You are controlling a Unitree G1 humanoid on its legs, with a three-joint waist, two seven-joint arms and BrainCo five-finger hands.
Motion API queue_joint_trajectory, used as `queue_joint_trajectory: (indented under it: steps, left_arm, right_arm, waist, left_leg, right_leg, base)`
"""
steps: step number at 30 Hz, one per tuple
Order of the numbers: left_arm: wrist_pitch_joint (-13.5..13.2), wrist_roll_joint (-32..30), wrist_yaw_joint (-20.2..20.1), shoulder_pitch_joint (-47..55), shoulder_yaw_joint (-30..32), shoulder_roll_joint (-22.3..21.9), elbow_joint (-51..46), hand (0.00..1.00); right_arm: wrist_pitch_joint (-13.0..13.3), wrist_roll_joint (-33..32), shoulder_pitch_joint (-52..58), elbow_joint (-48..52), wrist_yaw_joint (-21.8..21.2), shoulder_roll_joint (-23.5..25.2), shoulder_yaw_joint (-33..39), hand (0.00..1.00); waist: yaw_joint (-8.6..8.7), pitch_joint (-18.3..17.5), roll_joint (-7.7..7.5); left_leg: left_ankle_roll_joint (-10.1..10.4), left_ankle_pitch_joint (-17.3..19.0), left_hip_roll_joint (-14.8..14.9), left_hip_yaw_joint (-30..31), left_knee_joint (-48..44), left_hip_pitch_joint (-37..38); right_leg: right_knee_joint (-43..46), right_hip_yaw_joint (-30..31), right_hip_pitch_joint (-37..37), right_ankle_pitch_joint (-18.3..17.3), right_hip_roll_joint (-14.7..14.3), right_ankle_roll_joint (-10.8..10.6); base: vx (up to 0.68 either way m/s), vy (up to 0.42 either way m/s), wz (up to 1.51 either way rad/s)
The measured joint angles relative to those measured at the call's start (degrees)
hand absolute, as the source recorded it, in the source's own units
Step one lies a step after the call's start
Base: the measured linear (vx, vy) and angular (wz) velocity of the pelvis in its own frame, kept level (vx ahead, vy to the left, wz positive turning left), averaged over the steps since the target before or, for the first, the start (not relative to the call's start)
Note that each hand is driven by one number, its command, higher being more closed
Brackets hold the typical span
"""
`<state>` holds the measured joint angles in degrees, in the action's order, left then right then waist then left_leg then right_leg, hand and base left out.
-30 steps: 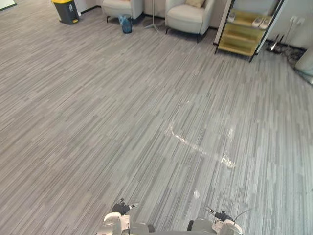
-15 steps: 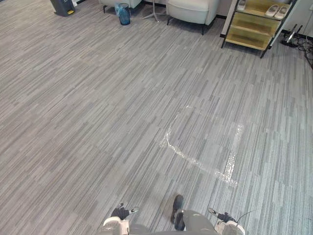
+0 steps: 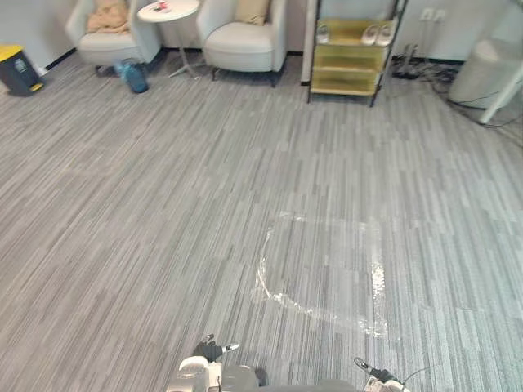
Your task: Pick up cushions and gather them together orderly.
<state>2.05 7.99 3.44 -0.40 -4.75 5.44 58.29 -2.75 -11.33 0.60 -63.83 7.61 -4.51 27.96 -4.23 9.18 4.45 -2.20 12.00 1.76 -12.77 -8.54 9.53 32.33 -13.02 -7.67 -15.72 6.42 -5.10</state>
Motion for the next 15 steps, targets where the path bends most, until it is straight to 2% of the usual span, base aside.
queue_joint_trajectory:
  steps: [2,3,5,6,7,8,9,10,11,12,13,14,15]
  left_arm:
    - [-0.01,0.0,0.15,-0.09,-0.7,0.85,0.02,0.0]
    - [-0.06,0.01,0.21,-0.65,-0.86,1.28,0.34,0.0]
    - [-0.15,0.06,0.32,-0.68,-0.66,1.12,0.7,0.0]
    - [-0.16,0.13,0.31,-0.07,-0.56,1.14,0.86,0.0]
    - [-0.14,0.12,0.3,0.24,-0.28,1.12,0.89,0.0]
    - [-0.18,0.23,0.34,0.95,1.14,0.02,0.69,0.0]
    - [-0.27,0.41,0.32,1.37,1.36,-0.22,0.73,0.0]
    - [-0.26,1.15,0.24,1.81,2.29,-0.97,0.58,0.0]
    - [-0.14,1.13,0.26,1.35,3.39,-1.62,0.48,0.0]
    - [-0.05,1.12,0.25,1.35,3.71,-1.88,0.48,0.0]
    - [-0.06,1.16,0.2,1.22,3.86,-2.32,0.14,0.0]
    - [-0.14,1.12,0.2,1.08,3.63,-2.38,-0.54,0.0]
    - [-0.17,1.12,0.2,1.1,3.64,-2.41,-0.72,0.0]
  right_arm:
    - [0.01,-0.03,-0.3,0.0,-0.14,0.11,0.01,0.0]
    - [-0.03,0.0,-0.59,-0.01,-0.26,0.07,-0.01,0.0]
    - [-0.05,0.01,-0.01,-0.07,-0.3,0.09,0.01,0.0]
    - [-0.11,0.0,0.86,-0.09,-0.34,0.45,-0.01,0.0]
    - [-0.12,-0.01,1.19,-0.11,-0.35,0.61,-0.02,0.0]
    - [-0.12,0.03,1.33,-0.11,-0.38,-0.15,0.01,0.0]
    - [-0.07,0.03,1.42,-0.07,-0.4,-0.31,0.0,0.0]
    - [-0.01,0.09,1.18,0.03,-0.44,-0.54,-0.12,0.0]
    - [0.03,0.02,0.1,0.13,-0.43,-0.8,-0.6,0.0]
    - [0.02,-0.02,-0.11,0.19,-0.43,-0.88,-0.92,0.0]
    - [-0.04,-0.06,-0.44,0.13,-0.26,-1.75,-1.74,0.0]
    - [-0.03,-0.23,-0.71,-0.47,-0.14,-1.77,-1.72,0.0]
    - [0.0,-0.37,-0.8,-0.46,-0.09,-1.77,-1.71,0.0]
  waist:
    - [0.55,0.1,0.0]
    - [1.15,0.19,-0.7]
    - [1.14,0.57,-1.47]
    - [1.23,0.39,-2.45]
    - [1.44,0.32,-2.82]
    - [1.85,-0.02,-1.65]
    - [1.86,-0.4,-1.59]
    - [1.31,-0.99,-1.05]
    - [1.14,-0.74,0.56]
    - [1.17,-0.42,1.15]
    - [0.82,0.92,2.15]
    - [0.61,1.48,2.31]
    - [0.46,1.46,2.19]
  left_leg:
    - [0.25,0.15,0.57,0.06,0.72,0.65]
    - [1.12,0.66,0.99,0.51,0.72,0.93]
    - [3.26,1.92,0.87,2.08,0.61,2.29]
    - [5.0,3.02,0.43,3.6,0.07,2.75]
    - [5.88,3.64,0.39,4.63,-0.42,3.15]
    - [6.6,4.1,1.99,6.25,-2.43,3.4]
    - [6.6,4.1,2.34,6.76,-4.39,2.29]
    - [6.64,4.12,3.51,7.87,-11.48,-1.55]
    - [8.47,2.94,5.52,8.85,-25.43,-8.62]
    - [9.34,1.73,6.45,8.88,-29.63,-10.41]
    - [8.67,-0.72,9.2,8.58,-40.19,-14.86]
    - [8.22,1.43,9.33,8.12,-44.14,-16.97]
    - [7.85,2.08,9.11,7.46,-44.04,-17.71]
  right_leg:
    - [-4.0,-0.9,-1.89,0.93,-0.16,0.59]
    - [-10.54,-0.43,-4.35,4.58,-0.59,1.03]
    - [-18.87,1.75,-5.12,11.54,-1.31,1.59]
    - [-20.99,2.72,-5.34,15.53,-1.06,2.34]
    - [-20.34,2.86,-5.49,17.44,-0.98,3.84]
    - [-17.52,2.0,-5.98,15.61,-1.96,4.53]
    - [-17.14,2.02,-6.21,14.54,-2.26,4.78]
    - [-17.38,2.1,-6.06,13.17,-2.93,5.31]
    - [-18.99,1.38,-4.4,12.23,-4.59,6.23]
    - [-19.74,1.1,-3.47,12.14,-5.23,6.59]
    - [-21.83,0.82,0.32,11.52,-6.9,8.36]
    - [-23.65,0.61,4.8,11.51,-7.19,8.63]
    - [-24.69,0.7,6.15,11.51,-7.1,8.63]
  base:
    - [0.27,0.004,-0.15]
    - [0.36,-0.083,0.01]
    - [0.36,-0.134,0.15]
    - [0.29,-0.169,0.31]
    - [0.39,-0.244,0.45]
    - [0.3,-0.205,0.31]
    - [0.37,-0.249,0.11]
    - [0.35,-0.251,-0.05]
    - [0.37,-0.253,-0.03]
    - [0.46,-0.246,0.1]
    - [0.47,-0.182,-0.01]
    - [0.39,-0.138,-0.06]
    - [0.35,-0.091,-0.1]
